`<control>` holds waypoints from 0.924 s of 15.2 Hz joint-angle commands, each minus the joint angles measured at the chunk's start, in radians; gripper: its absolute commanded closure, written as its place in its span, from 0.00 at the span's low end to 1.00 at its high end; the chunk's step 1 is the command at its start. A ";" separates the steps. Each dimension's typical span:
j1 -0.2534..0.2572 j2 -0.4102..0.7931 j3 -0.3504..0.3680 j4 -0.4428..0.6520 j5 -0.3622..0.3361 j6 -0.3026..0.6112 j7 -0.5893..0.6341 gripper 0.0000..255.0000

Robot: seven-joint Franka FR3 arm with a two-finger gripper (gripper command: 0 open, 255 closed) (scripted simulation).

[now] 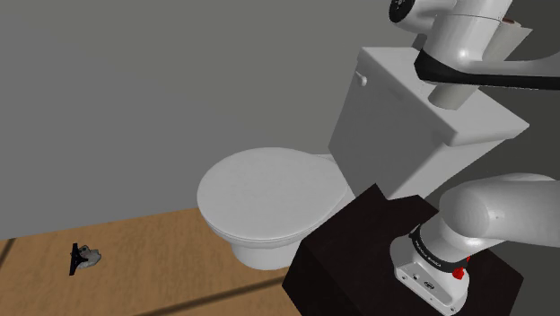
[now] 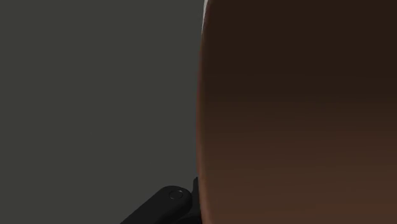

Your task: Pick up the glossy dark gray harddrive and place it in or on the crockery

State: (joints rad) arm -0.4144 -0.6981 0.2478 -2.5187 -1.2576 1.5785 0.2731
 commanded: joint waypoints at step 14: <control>0.003 0.033 0.010 -0.114 0.001 0.031 0.143 1.00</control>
State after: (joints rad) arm -0.4108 -0.6712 0.2600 -2.6263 -1.2619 1.6068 0.4147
